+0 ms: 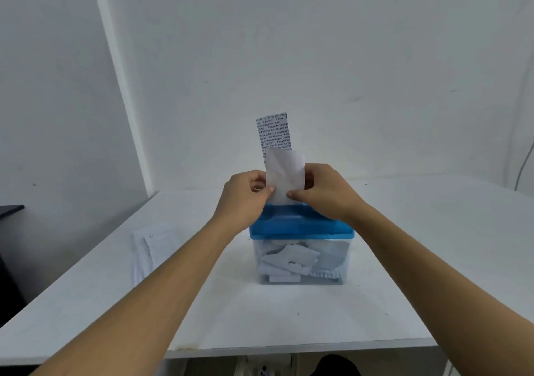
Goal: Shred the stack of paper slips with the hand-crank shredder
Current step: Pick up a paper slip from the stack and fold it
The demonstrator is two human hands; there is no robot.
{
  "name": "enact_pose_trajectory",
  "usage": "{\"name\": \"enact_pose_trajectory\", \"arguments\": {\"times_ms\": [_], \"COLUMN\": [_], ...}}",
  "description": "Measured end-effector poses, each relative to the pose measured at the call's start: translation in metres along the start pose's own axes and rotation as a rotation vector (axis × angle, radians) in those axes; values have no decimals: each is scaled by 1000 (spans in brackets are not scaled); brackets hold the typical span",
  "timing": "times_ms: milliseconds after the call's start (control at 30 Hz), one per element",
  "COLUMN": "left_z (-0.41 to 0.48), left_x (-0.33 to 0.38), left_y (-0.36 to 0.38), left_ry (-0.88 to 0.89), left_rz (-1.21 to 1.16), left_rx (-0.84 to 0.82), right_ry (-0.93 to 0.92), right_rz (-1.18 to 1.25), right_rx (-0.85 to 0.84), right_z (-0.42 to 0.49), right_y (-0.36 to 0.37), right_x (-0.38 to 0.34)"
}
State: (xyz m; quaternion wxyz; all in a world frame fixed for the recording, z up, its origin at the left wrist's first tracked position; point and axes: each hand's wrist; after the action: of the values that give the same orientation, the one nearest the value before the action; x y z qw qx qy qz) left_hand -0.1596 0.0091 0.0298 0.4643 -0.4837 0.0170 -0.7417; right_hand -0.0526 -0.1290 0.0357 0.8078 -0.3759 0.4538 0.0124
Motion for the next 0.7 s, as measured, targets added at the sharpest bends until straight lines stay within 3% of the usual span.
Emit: {"name": "enact_pose_trajectory", "arguments": {"times_ms": [700], "left_z": [-3], "left_x": [-6], "left_y": [16], "left_ry": [-1], "left_rz": [34], "left_rx": [-70], "right_ry": [16], "right_rz": [-156], "right_rx": [73], "right_z": [0], "right_y": [-2], "right_x": [7]}}
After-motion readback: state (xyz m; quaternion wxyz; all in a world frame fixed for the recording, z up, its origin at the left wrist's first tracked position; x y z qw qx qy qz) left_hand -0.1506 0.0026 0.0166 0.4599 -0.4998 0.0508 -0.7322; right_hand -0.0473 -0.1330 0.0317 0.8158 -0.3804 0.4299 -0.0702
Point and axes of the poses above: each hand's wrist, its own z-axis towards the middle knuckle, its own y-axis out of the palm, x = y × z, and after that the axes turned 9 degrees about y, right-handed
